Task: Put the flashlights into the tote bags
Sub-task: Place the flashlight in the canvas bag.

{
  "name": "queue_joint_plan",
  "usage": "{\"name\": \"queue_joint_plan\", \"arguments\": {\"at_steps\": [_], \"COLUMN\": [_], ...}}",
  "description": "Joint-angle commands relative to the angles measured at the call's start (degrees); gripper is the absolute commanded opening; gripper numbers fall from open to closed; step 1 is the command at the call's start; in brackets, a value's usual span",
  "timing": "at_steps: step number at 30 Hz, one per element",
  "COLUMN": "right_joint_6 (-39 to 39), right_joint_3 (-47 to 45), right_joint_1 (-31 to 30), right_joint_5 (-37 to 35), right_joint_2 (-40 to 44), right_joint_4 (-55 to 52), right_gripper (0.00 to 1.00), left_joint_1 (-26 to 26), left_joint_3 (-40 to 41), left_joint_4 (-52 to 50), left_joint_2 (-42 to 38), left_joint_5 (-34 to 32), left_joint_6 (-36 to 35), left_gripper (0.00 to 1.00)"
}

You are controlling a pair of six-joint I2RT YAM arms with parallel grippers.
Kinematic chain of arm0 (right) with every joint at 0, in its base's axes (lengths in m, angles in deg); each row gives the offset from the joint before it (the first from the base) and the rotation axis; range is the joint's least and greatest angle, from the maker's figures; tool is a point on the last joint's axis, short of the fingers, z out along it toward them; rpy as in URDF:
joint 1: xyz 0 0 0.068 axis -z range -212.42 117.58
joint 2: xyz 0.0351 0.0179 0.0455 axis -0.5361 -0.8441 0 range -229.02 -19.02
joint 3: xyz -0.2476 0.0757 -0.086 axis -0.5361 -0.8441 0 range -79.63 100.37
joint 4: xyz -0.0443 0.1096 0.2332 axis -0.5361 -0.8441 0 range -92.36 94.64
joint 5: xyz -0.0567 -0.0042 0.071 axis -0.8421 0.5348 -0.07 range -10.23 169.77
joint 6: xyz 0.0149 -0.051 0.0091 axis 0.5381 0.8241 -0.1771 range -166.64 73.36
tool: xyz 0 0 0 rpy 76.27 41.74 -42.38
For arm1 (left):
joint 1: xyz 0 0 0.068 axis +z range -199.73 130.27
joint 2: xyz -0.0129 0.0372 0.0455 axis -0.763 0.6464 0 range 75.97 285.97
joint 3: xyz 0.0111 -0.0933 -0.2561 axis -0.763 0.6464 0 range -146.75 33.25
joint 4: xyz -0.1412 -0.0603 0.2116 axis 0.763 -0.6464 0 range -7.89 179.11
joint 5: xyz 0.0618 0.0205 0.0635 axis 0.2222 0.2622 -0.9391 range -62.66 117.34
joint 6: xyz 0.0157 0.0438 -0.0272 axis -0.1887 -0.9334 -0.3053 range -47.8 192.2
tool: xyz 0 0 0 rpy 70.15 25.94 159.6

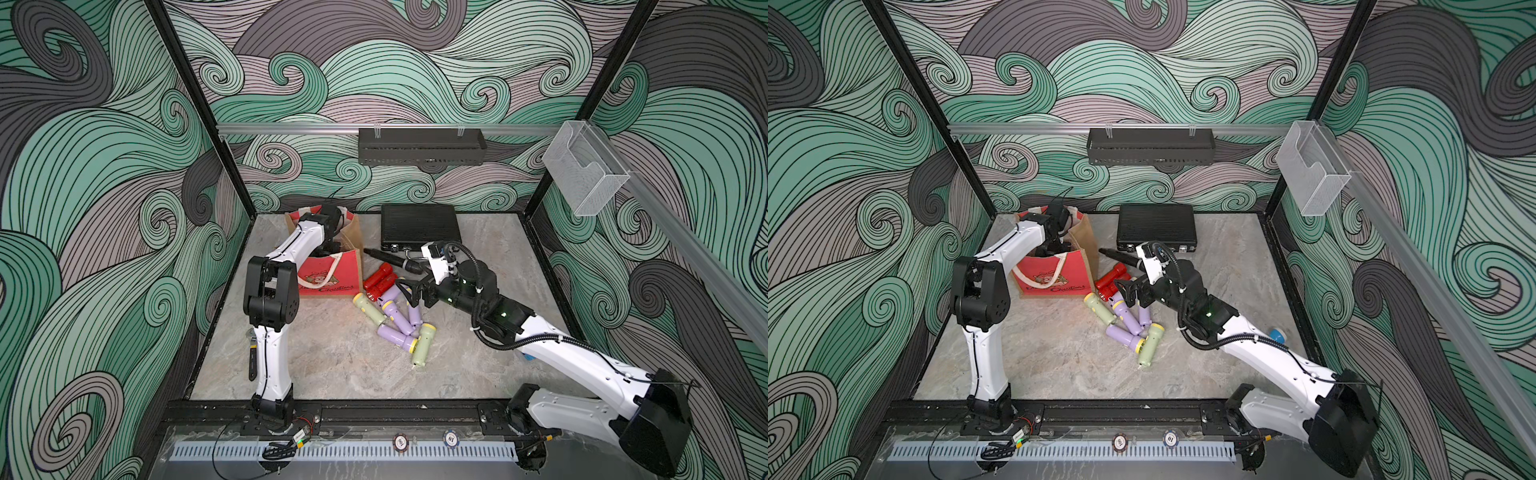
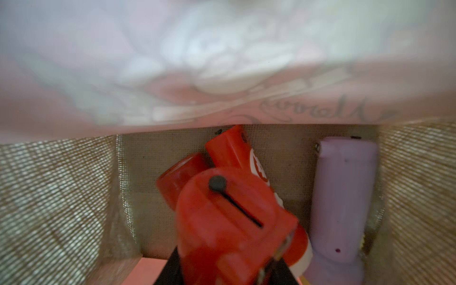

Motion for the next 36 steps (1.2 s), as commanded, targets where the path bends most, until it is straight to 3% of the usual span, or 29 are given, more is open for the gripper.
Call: {"name": "queue_joint_plan", "arguments": {"at_steps": [1,8,16,23,27,30,36], "right_joint_6": [1.22,1.54,0.23,-6.81,-11.97,-15.52,-20.54], "right_joint_3": [0.17,0.41,1.34,1.26,-1.12,-3.89,-8.84], "right_joint_1": [-0.16,-0.11,-0.11,-0.24,-0.82,-1.88,-3.53], "right_joint_5": [-1.21,-2.37,-8.21,-14.31,-14.39,-14.69,-13.85], "right_joint_2": [1.16,2.33,4.71,8.38,9.16,8.9,5.52], "right_joint_4": [0.2,-2.11,-9.36,-22.88,-29.59,-32.26,-32.88], "right_gripper": [0.99,0.99,1.0,0.99,0.99,0.99,0.99], "left_joint_1": [-0.05,-0.09,-0.07,-0.09,-0.12,-0.17,-1.24], "left_joint_3": [1.02,1.95,2.41,2.71,2.88,3.52,8.14], "left_joint_4": [0.36,1.08,2.08,2.4,2.68,3.58,9.33], "left_joint_2": [0.4,-0.19,-3.75,-9.34,-13.26,-16.94,-25.69], "left_joint_5": [-0.27,-0.18,0.16,0.23,-1.62,-2.39,0.8], "left_joint_6": [1.26,1.82,2.46,2.79,2.94,2.7,0.37], "left_gripper": [0.0,0.04,0.26,0.45,0.5,0.64,0.77]}}
